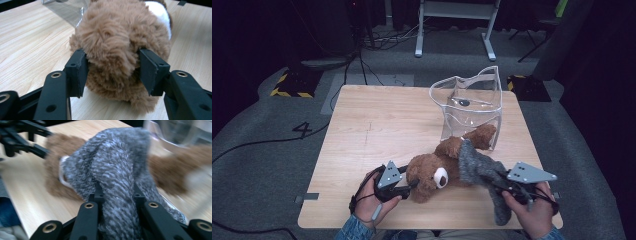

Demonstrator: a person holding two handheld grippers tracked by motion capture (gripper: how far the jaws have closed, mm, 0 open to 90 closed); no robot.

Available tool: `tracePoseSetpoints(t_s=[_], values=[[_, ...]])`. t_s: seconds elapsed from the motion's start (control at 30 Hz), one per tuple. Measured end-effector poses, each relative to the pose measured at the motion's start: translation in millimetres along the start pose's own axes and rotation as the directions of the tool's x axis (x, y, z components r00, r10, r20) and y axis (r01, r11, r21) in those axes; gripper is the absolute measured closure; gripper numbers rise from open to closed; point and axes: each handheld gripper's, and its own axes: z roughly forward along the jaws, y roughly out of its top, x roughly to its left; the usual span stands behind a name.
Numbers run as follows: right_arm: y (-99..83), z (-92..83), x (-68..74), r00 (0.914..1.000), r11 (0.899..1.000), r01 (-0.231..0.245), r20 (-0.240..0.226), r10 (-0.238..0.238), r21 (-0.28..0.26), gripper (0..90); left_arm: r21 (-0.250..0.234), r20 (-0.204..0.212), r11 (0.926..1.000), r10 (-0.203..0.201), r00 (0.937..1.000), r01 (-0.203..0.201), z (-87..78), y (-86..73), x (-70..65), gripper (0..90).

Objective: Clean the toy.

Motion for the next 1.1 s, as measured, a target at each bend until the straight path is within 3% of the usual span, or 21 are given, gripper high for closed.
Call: tracePoseSetpoints(t_s=[0.1,0.17,0.4,0.47,0.6,0.73,0.97,1.03,1.1], values=[[13.2,19.6,15.0,0.9973,0.999,0.049,-0.054,-0.049,-0.010,75.1,-0.011,0.002,0.9999,0.006,1.0000,-0.006,-0.5,1.9,-0.9,43.8],[21.2,31.8,26.1,0.9946,0.998,0.055,-0.088,-0.055,-0.004,74.9,-0.018,0.010,0.9998,0.006,0.9999,-0.006,-0.1,3.2,-2.1,43.3],[36.9,72.6,48.1,0.9749,0.988,0.155,-0.160,-0.154,-0.006,74.1,-0.028,0.006,0.9994,0.022,0.9997,-0.022,3.8,8.9,-5.3,42.2],[39.5,81.1,52.0,0.9704,0.986,0.164,-0.179,-0.163,-0.005,73.8,-0.015,-0.002,0.9995,0.029,0.9996,-0.029,4.5,9.7,-5.6,48.1],[42.2,95.3,55.4,0.9651,0.984,0.179,-0.196,-0.173,0.009,73.5,0.021,-0.025,0.9985,0.050,0.9984,-0.050,2.8,10.3,-4.9,69.8],[42.1,103.9,54.6,0.9676,0.983,0.180,-0.185,-0.172,0.029,73.4,0.035,-0.034,0.9982,0.049,0.9982,-0.048,3.6,9.2,-5.4,80.3],[35.9,99.3,38.5,0.9778,0.989,0.141,-0.162,-0.133,0.039,73.6,0.044,-0.040,0.9971,0.065,0.9971,-0.063,3.3,8.5,-6.4,82.7],[34.1,95.4,31.6,0.9831,0.989,0.138,-0.129,-0.130,0.052,73.9,0.047,-0.042,0.9966,0.070,0.9967,-0.068,3.1,8.5,-5.9,82.6],[31.1,92.8,22.9,0.9837,0.982,0.170,-0.075,-0.163,0.088,74.0,0.045,-0.046,0.9970,0.065,0.9968,-0.063,3.1,8.4,-5.6,82.6]])
